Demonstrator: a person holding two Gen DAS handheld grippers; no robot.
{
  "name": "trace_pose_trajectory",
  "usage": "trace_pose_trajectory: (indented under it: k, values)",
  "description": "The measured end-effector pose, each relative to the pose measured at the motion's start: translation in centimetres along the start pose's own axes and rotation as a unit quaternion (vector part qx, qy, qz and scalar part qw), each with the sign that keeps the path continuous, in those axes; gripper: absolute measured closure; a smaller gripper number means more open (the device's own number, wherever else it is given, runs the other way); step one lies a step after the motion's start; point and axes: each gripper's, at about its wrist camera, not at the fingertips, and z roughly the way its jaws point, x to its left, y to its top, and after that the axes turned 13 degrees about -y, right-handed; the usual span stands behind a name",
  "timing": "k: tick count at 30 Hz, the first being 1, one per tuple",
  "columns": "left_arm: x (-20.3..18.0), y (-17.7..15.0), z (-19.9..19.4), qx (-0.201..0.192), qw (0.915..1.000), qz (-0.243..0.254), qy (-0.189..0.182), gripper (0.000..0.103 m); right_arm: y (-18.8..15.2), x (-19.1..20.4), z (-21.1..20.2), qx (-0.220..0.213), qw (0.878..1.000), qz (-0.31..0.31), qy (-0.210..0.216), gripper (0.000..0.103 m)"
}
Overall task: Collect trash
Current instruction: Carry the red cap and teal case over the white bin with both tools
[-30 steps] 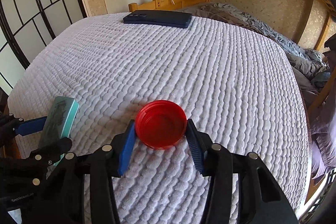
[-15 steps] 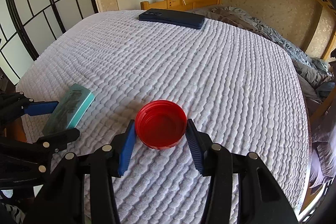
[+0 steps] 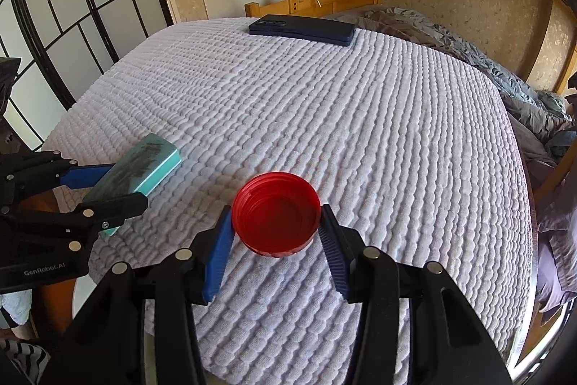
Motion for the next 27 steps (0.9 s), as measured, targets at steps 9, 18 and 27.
trace_pose_trajectory:
  k: [9, 18, 27]
  values:
    - [0.6, -0.9, -0.3, 0.022, 0.9995, 0.022, -0.001, 0.057, -1.7, 1.1, -2.0, 0.003, 1.000, 0.012, 0.000, 0.056]
    - [0.5, -0.7, 0.5, 0.021, 0.9985, 0.046, 0.018, 0.059, -3.4, 2.2, -3.3, 0.007, 1.000, 0.021, -0.014, 0.056]
    - [0.4, -1.9, -1.3, 0.024, 0.9978, 0.061, -0.010, 0.059, -4.7, 2.9, -5.1, 0.009, 0.999, 0.030, -0.016, 0.056]
